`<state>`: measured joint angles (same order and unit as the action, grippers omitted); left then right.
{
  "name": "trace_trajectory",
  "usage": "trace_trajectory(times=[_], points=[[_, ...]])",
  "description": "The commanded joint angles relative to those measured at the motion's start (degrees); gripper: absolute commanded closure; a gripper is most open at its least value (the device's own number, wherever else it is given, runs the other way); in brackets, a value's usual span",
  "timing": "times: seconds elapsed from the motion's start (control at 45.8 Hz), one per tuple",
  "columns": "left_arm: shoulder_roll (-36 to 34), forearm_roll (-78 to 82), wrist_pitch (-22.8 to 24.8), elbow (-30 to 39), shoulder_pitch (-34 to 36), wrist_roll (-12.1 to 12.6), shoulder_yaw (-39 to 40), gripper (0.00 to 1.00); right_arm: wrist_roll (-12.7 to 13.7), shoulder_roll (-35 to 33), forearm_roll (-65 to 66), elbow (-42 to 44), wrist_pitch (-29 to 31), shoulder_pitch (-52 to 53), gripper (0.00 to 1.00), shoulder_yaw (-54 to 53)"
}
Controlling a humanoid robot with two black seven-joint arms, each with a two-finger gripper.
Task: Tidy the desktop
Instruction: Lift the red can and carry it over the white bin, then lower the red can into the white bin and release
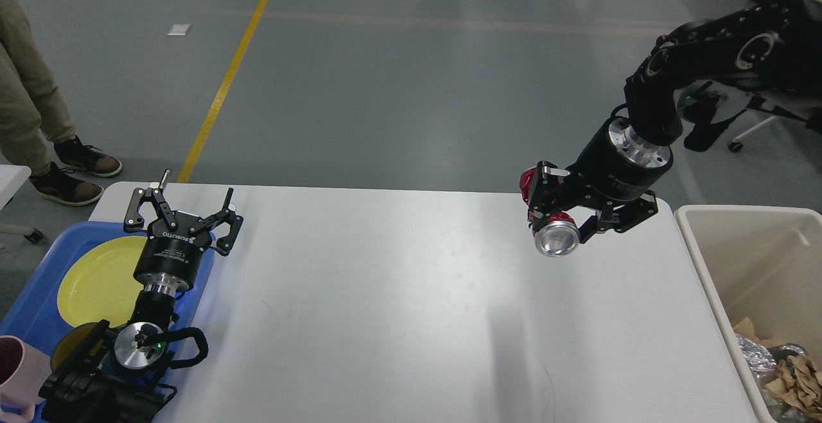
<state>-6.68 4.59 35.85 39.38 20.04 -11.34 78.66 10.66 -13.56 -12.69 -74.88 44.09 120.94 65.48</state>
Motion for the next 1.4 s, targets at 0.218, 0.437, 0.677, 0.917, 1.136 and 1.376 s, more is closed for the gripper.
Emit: trace_trajectory(times=[0.218, 0.437, 0.677, 0.917, 1.136, 1.376], points=[[0.00, -0.02, 0.01, 0.00, 0.00, 0.00, 0.00, 0.04, 0.06, -4.45, -0.23, -15.64, -1.29, 17.48, 1.00, 7.20], [0.00, -0.02, 0.01, 0.00, 0.00, 0.00, 0.00, 0.04, 1.38, -8.24, 0.03, -23.11, -5.42, 22.76, 1.00, 9.40], [0.00, -0.02, 0.01, 0.00, 0.00, 0.00, 0.00, 0.04, 1.38, -8.41, -0.06, -23.47, -5.42, 23.46, 1.00, 9.84], [0.00, -0.02, 0.01, 0.00, 0.00, 0.00, 0.00, 0.04, 1.38, -11.92, 2.49, -17.85, -6.47, 19.87, 1.00, 19.24], [0.00, -0.02, 0.09, 0.00, -0.09, 0.00, 0.00, 0.04, 1.47, -25.19, 9.43, -4.15, -6.47, 5.73, 1.00, 22.59], [0.00, 0.07, 0.09, 0.00, -0.09, 0.00, 0.00, 0.04, 1.21, -31.09, 10.58, 13.17, -10.77, -17.03, 1.00, 15.74]])
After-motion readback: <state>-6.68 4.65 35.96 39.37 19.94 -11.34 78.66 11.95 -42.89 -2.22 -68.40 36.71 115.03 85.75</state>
